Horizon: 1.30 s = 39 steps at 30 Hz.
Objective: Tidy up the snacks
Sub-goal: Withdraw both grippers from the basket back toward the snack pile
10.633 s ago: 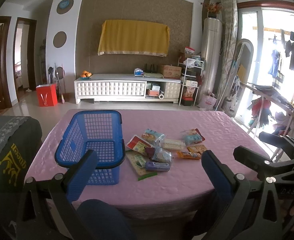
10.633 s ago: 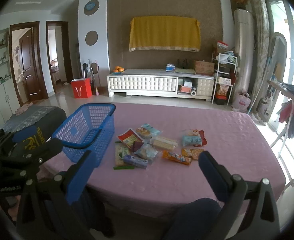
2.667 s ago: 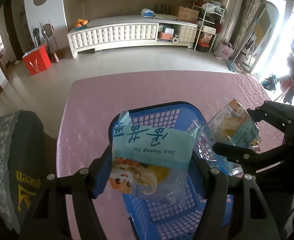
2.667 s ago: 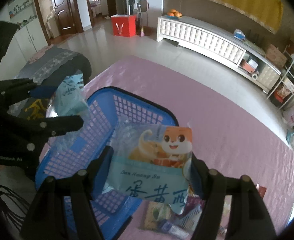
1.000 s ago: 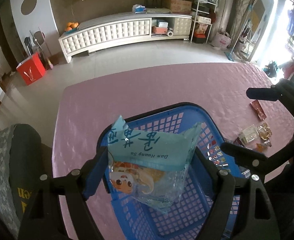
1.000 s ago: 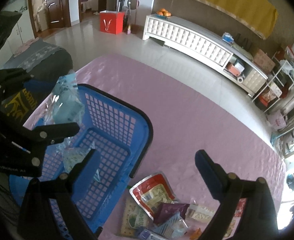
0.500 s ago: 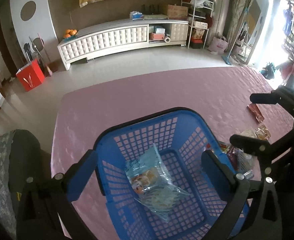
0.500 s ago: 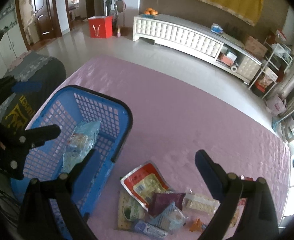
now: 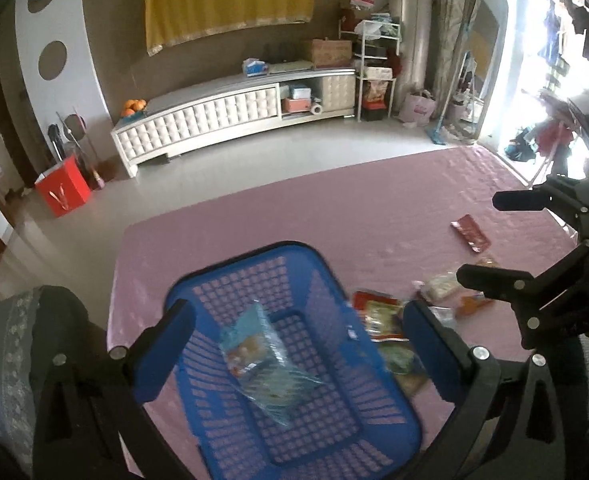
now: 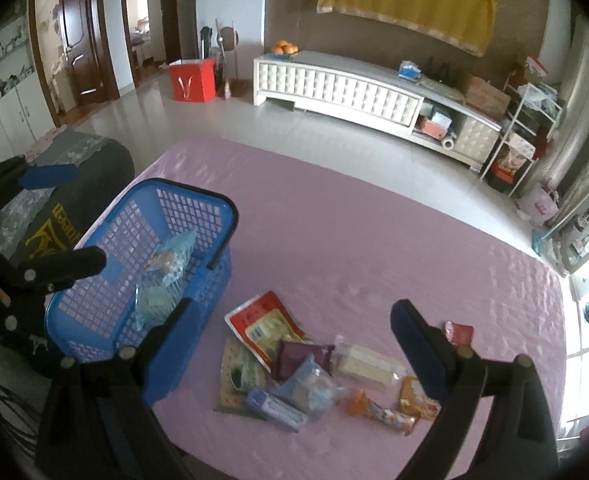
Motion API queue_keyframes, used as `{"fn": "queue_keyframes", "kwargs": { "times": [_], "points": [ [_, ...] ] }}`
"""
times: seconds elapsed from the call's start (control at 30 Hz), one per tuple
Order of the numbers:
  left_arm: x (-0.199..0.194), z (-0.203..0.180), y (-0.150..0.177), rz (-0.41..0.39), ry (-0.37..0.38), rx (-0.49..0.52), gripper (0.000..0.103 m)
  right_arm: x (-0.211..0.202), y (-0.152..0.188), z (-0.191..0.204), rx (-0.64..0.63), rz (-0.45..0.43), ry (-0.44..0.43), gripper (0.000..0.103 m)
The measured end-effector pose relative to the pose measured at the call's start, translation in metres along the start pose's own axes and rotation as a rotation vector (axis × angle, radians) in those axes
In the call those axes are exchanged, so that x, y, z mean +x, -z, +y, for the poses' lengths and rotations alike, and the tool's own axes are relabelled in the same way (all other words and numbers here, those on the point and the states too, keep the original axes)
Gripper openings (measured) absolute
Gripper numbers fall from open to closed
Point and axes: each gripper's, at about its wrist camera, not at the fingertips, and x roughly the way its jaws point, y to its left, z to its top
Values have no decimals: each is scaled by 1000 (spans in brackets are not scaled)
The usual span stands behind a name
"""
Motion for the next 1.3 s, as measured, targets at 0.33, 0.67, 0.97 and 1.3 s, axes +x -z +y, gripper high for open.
{"fn": "queue_keyframes", "kwargs": {
  "times": [0.33, 0.67, 0.97, 1.3],
  "points": [
    [-19, -64, 0, -21, 12, 51, 103, -22, 37, -31, 29, -9, 16, 98],
    [-8, -117, -2, -32, 17, 21, 103, -23, 75, -82, 94, 21, -31, 98],
    [29, -173, 13, 35, 57, 72, 103, -4, 110, -113, 52, 70, -19, 98],
    [61, -217, 37, 94, 41, 118, 103, 31, 142, -150, 20, 143, -15, 98]
  ]
}}
